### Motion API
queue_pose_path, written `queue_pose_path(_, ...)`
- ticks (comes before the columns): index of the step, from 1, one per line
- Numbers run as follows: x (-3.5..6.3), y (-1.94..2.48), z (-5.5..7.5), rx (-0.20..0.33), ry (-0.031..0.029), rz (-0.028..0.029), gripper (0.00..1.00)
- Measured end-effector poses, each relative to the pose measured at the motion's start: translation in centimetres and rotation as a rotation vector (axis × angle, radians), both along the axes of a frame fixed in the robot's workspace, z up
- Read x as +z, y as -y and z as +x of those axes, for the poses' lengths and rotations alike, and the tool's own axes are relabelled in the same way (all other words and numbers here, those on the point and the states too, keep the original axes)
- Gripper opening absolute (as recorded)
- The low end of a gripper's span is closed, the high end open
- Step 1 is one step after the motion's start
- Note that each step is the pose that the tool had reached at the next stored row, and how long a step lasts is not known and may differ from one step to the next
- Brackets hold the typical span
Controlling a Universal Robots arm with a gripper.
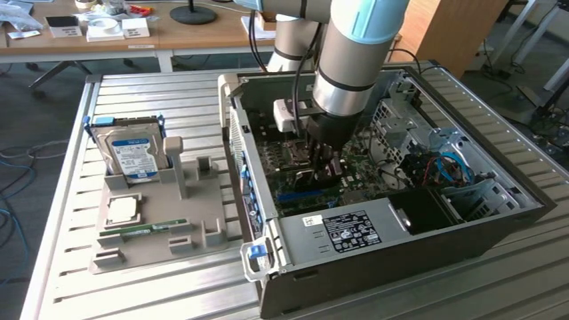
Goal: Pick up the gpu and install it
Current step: 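Insert the gpu into the slot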
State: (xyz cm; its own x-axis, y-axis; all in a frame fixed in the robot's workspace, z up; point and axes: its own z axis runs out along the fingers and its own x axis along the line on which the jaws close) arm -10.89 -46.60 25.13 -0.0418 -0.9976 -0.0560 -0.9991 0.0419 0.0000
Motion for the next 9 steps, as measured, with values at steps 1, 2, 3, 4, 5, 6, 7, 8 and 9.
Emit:
queue_pose_path(1, -0.01, 0.1, 0.0, 0.0, 0.0001, 0.0001, 0.27)
queue_pose_path(2, -0.01, 0.18, 0.0, 0.0, 0.0, 0.0001, 0.27)
queue_pose_path(3, 0.0, 0.21, -0.01, 0.0, 0.0, 0.0, 0.27)
queue_pose_path(4, 0.0, 0.21, -0.01, 0.0, 0.0001, 0.0001, 0.27)
queue_pose_path(5, -0.03, 0.21, -0.01, 0.0, 0.0001, 0.0001, 0.27)
queue_pose_path(6, -0.08, 0.21, 0.0, 0.0, 0.0001, 0.0001, 0.27)
queue_pose_path(7, -0.13, 0.22, 0.0, 0.0, 0.0, 0.0001, 0.27)
queue_pose_path(8, -0.21, 0.21, 0.0, 0.0, 0.0001, 0.0002, 0.27)
queue_pose_path(9, -0.3, 0.21, 0.0, 0.0, 0.0001, 0.0001, 0.27)
